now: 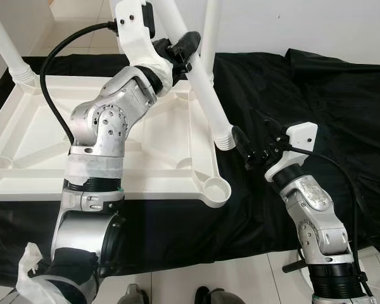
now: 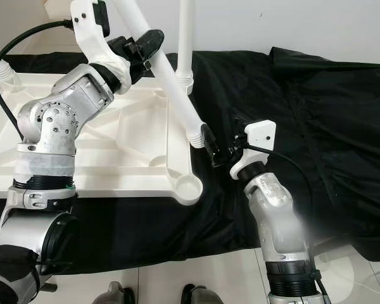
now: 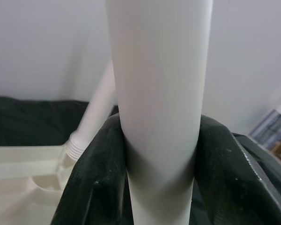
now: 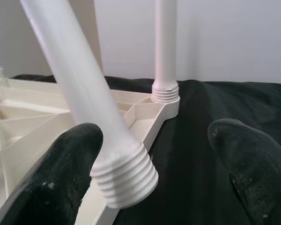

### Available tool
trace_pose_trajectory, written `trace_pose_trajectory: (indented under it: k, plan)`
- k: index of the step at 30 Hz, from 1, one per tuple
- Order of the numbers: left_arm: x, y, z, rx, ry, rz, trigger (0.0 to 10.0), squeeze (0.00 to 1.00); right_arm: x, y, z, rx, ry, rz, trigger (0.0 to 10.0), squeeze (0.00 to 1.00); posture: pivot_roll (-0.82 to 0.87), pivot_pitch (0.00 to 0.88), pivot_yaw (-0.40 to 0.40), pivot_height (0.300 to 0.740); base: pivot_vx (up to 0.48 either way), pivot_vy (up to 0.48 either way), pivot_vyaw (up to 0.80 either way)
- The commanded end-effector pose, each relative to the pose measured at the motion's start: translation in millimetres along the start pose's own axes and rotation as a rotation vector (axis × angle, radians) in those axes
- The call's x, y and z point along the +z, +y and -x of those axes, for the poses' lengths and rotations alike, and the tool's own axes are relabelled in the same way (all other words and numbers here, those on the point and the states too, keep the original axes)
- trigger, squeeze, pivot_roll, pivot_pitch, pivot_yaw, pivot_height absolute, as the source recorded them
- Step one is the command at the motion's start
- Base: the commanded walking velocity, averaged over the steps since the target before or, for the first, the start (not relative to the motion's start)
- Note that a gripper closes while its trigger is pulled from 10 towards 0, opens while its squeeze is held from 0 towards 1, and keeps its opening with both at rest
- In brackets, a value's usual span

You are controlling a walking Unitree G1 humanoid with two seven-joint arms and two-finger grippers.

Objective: Building children table

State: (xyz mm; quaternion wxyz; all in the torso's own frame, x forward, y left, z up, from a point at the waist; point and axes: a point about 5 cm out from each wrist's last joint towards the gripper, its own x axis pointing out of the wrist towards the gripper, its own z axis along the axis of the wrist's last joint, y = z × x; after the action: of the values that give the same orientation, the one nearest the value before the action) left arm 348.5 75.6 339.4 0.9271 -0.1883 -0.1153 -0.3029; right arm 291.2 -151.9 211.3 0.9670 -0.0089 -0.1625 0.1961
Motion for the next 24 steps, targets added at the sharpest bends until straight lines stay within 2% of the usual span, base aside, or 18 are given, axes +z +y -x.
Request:
trace_pose_trajectory:
  k: [1,2,4,5,6,13,16,24]
  plan:
    - [-7,-15.5,-1.4,-0.033,-0.001,-0.079,10.0,0.00,3,2.6,-4.8,0.046,0.009,0.039,10.0,0.00,-0.04,0.110,-0.035,0.740,0.000,0.000,0.00]
    - [-13,-21.3,-2.2,-0.044,0.012,-0.101,10.0,0.00,3,2.9,-7.2,0.057,0.018,0.059,10.0,0.00,-0.04,0.110,-0.035,0.740,0.000,0.000,0.00]
    - [-13,-21.3,-2.2,-0.044,0.012,-0.101,10.0,0.00,3,2.9,-7.2,0.057,0.018,0.059,10.0,0.00,-0.04,0.110,-0.035,0.740,0.000,0.000,0.00]
    - [-22,-35.3,-2.3,-0.080,0.025,-0.129,10.0,0.00,2,3.6,-12.7,0.082,0.054,0.109,10.0,0.00,-0.04,0.106,-0.034,0.740,0.000,0.000,0.00]
    - [-24,-39.7,-2.1,-0.092,0.027,-0.129,10.0,0.00,0,3.7,-14.4,0.088,0.068,0.128,10.0,0.00,-0.04,0.106,-0.034,0.740,0.000,0.000,0.00]
    - [-30,-50.6,-2.9,-0.125,0.032,-0.159,10.0,0.00,-3,4.4,-22.7,0.111,0.107,0.186,10.0,0.00,-0.04,0.106,-0.030,0.740,0.000,0.000,0.00]
    - [-31,-61.0,-4.1,-0.160,0.026,-0.169,10.0,0.00,-7,6.5,-30.8,0.128,0.140,0.222,10.0,0.00,-0.04,0.111,-0.031,0.740,0.000,0.000,0.00]
    - [-30,-66.7,-4.5,-0.171,0.014,-0.169,10.0,0.00,-11,6.3,-38.4,0.113,0.166,0.228,10.0,0.00,-0.03,0.113,-0.030,0.740,0.000,0.000,0.00]
